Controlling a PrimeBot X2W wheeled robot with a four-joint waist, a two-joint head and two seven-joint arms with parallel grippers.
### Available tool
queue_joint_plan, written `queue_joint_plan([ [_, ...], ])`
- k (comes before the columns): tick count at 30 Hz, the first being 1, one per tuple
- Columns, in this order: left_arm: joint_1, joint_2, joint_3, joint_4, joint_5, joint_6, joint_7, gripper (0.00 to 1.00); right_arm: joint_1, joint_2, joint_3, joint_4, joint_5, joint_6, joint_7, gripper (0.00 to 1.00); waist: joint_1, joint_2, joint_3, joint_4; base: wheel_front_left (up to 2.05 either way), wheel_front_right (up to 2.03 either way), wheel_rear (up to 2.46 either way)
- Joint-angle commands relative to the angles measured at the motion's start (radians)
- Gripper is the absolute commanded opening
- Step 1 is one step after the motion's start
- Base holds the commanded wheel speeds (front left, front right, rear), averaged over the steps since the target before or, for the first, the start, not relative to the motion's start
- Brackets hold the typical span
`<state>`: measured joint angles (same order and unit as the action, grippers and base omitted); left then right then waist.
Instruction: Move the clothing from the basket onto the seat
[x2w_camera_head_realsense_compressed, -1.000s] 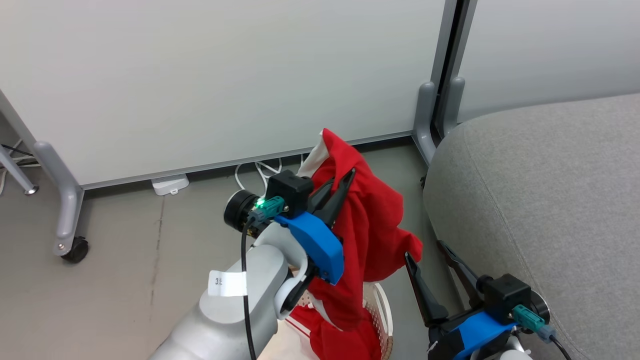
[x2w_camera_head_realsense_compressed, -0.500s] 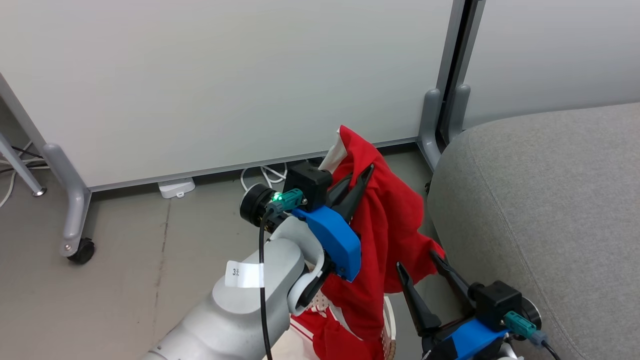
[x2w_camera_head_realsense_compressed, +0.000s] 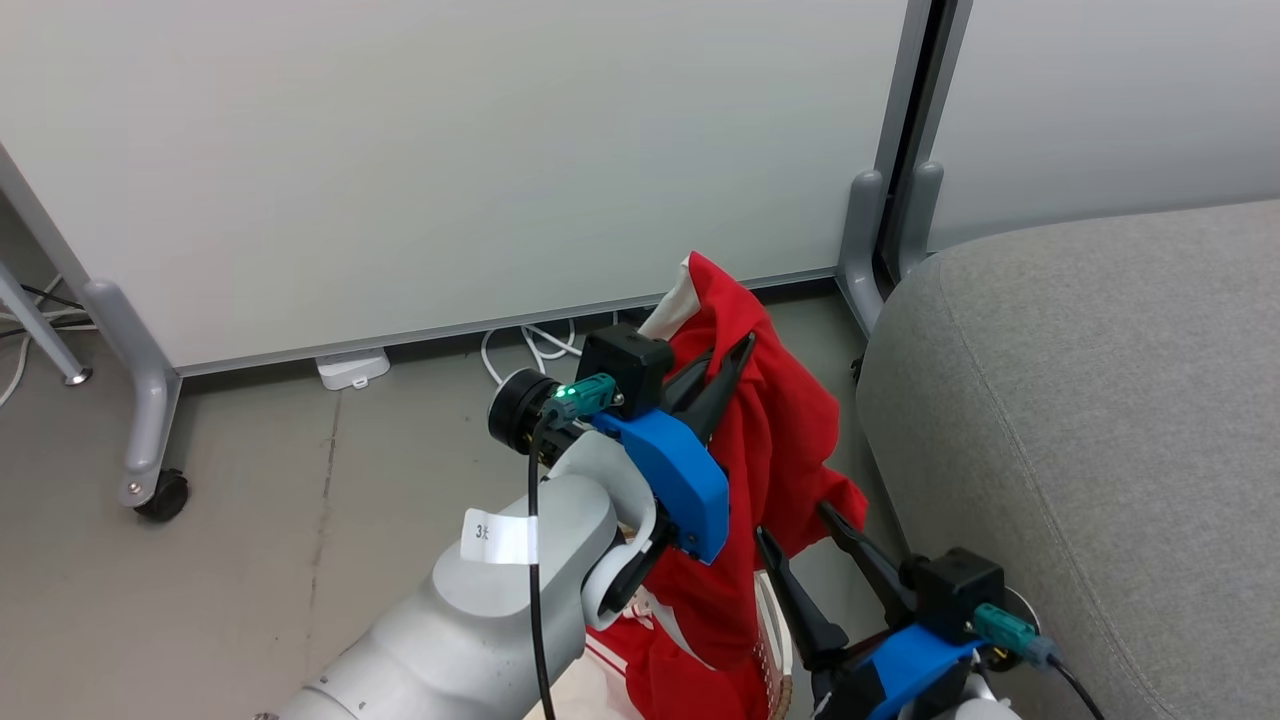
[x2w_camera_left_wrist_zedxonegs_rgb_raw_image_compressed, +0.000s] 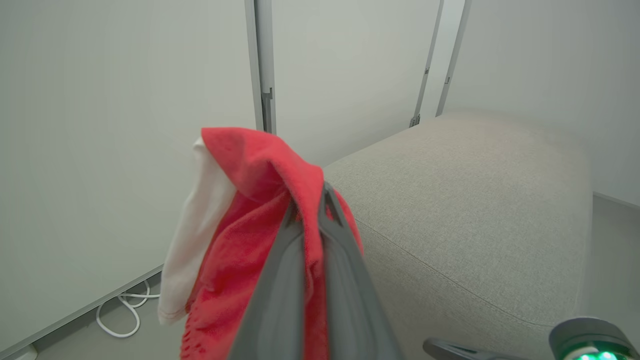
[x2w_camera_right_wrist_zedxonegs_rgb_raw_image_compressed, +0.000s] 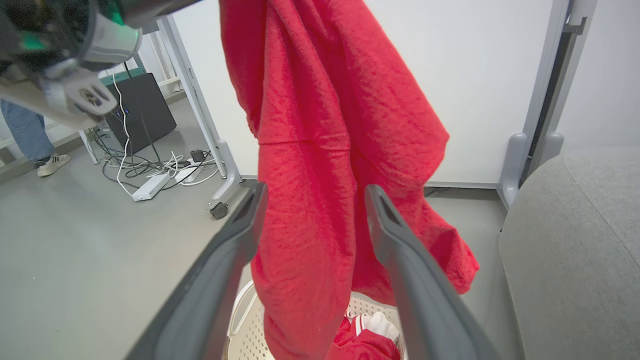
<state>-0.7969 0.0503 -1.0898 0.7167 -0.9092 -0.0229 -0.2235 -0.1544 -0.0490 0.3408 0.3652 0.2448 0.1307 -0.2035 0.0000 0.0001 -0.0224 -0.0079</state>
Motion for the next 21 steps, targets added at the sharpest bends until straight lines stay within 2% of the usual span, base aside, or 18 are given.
queue_joint_plan([
  [1,-0.015,0.0,-0.005,0.003,-0.005,0.003,-0.009,0.0,-0.017,-0.002,0.005,0.006,0.018,0.0,-0.001,1.0,0.0,-0.0001,0.001,0.0,0.0,0.0,0.0],
  [8,-0.032,0.0,-0.04,0.007,-0.038,0.009,-0.015,0.0,-0.11,-0.002,0.074,0.114,0.074,0.0,-0.007,1.0,0.0,-0.0001,0.004,0.004,0.0,0.0,0.0],
  [14,-0.048,0.001,-0.076,0.002,-0.067,0.014,-0.019,0.0,-0.222,-0.003,0.152,0.255,0.095,0.0,-0.02,1.0,0.0,-0.0001,0.009,0.014,0.0,0.0,0.0],
  [21,-0.058,0.001,-0.108,-0.005,-0.09,0.015,-0.024,0.0,-0.306,-0.002,0.177,0.371,0.096,0.0,-0.038,1.0,0.0,-0.0001,0.01,0.026,0.0,0.0,0.0],
])
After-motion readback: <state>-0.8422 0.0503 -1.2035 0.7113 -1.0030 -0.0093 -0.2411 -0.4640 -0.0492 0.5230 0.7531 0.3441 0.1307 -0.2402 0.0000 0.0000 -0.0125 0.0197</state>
